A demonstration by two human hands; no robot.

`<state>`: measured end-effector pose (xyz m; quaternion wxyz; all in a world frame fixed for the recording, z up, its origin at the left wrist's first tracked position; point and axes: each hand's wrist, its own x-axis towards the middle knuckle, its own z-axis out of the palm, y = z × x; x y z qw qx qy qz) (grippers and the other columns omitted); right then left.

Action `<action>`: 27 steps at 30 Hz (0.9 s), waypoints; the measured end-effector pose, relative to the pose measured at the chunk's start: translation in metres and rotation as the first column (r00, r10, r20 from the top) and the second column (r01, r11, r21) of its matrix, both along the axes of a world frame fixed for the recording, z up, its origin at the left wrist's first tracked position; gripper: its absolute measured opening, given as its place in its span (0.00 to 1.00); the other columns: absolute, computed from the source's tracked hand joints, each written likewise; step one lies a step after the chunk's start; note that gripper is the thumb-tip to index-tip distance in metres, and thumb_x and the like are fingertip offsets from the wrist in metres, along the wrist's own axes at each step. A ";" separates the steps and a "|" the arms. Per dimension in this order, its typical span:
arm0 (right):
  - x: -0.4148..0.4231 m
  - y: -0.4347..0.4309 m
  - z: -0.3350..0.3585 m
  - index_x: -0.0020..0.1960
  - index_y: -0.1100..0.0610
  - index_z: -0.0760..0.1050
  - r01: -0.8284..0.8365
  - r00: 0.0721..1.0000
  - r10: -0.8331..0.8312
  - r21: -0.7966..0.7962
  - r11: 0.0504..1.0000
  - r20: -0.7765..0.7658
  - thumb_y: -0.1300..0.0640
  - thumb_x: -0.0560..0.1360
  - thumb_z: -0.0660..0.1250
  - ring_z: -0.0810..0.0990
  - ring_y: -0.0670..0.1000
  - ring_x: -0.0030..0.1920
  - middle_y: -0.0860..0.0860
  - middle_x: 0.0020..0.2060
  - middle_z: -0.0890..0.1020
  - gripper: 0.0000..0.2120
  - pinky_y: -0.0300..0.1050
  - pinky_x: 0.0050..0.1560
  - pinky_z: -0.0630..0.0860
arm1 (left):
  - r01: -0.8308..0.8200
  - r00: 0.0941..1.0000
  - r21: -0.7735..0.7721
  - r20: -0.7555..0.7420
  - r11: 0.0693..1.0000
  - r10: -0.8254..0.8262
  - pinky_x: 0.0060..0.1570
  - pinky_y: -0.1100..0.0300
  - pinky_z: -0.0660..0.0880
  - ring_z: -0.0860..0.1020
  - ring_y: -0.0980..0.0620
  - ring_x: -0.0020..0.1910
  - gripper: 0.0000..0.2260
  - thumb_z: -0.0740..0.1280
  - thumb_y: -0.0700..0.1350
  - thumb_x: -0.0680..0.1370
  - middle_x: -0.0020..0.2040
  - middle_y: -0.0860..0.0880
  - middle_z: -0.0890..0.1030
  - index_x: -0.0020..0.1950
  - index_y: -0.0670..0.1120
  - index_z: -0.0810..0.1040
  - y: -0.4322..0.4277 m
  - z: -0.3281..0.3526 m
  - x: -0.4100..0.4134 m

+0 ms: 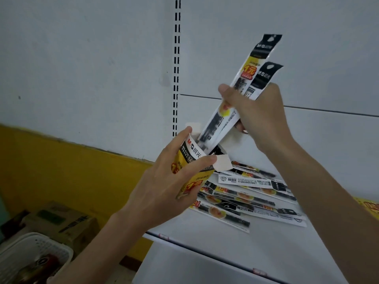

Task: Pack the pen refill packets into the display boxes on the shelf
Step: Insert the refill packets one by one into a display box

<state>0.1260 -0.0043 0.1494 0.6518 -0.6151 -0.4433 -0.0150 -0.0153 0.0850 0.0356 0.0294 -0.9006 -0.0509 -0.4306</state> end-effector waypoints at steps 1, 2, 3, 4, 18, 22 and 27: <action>-0.007 -0.002 -0.003 0.34 0.53 0.73 0.019 0.996 -0.019 0.005 1.000 0.091 0.51 0.72 0.70 0.78 0.43 0.28 0.46 0.29 0.79 0.11 0.33 0.27 0.72 | -0.002 1.000 -0.002 -0.004 1.000 0.002 0.39 0.59 0.80 0.72 0.41 0.62 0.31 0.71 0.47 0.70 0.72 0.46 0.54 0.66 0.60 0.59 -0.001 0.000 0.001; -0.015 -0.003 -0.007 0.35 0.53 0.73 0.033 0.981 -0.032 -0.001 0.999 0.189 0.50 0.71 0.70 0.79 0.44 0.31 0.45 0.30 0.79 0.11 0.32 0.31 0.74 | -0.011 1.000 0.002 -0.004 1.000 0.011 0.38 0.60 0.80 0.73 0.42 0.61 0.32 0.72 0.46 0.69 0.72 0.46 0.54 0.66 0.60 0.59 -0.001 0.001 0.002; -0.022 -0.002 -0.012 0.36 0.53 0.74 0.048 0.960 -0.039 -0.026 0.999 0.276 0.49 0.71 0.70 0.80 0.45 0.32 0.45 0.31 0.80 0.10 0.34 0.34 0.76 | -0.020 1.000 0.005 0.002 1.000 0.020 0.39 0.61 0.79 0.73 0.42 0.60 0.31 0.72 0.46 0.69 0.72 0.46 0.55 0.66 0.60 0.58 -0.002 0.001 0.003; -0.028 -0.001 -0.018 0.36 0.53 0.75 0.068 0.940 -0.040 -0.073 0.995 0.338 0.47 0.70 0.71 0.81 0.47 0.33 0.47 0.32 0.81 0.11 0.39 0.37 0.78 | -0.026 1.000 0.001 0.014 1.000 0.026 0.40 0.62 0.78 0.73 0.43 0.60 0.30 0.70 0.47 0.70 0.72 0.45 0.55 0.66 0.60 0.58 -0.002 0.001 0.004; -0.007 0.004 -0.021 0.45 0.56 0.80 -0.217 0.963 0.260 -0.364 0.906 0.072 0.48 0.69 0.72 0.80 0.45 0.34 0.51 0.39 0.84 0.12 0.41 0.35 0.78 | -0.060 0.998 -0.057 0.028 0.997 0.062 0.41 0.68 0.73 0.72 0.42 0.62 0.24 0.64 0.53 0.72 0.73 0.47 0.54 0.67 0.58 0.61 0.002 0.000 -0.002; 0.001 -0.001 -0.014 0.44 0.56 0.80 -0.254 0.947 0.295 -0.269 0.929 0.124 0.57 0.69 0.72 0.82 0.49 0.40 0.51 0.40 0.84 0.05 0.43 0.42 0.79 | -0.053 0.999 -0.039 0.010 0.998 0.053 0.38 0.73 0.69 0.75 0.45 0.58 0.26 0.61 0.53 0.73 0.74 0.46 0.53 0.69 0.60 0.56 0.004 -0.001 0.000; 0.005 -0.003 -0.019 0.48 0.57 0.80 -0.290 0.921 0.368 -0.409 0.865 0.125 0.56 0.72 0.70 0.77 0.44 0.31 0.50 0.37 0.82 0.07 0.38 0.32 0.73 | 0.012 0.998 -0.107 0.064 0.994 -0.005 0.36 0.62 0.79 0.69 0.55 0.61 0.31 0.62 0.55 0.73 0.73 0.45 0.52 0.71 0.61 0.50 0.004 -0.004 0.004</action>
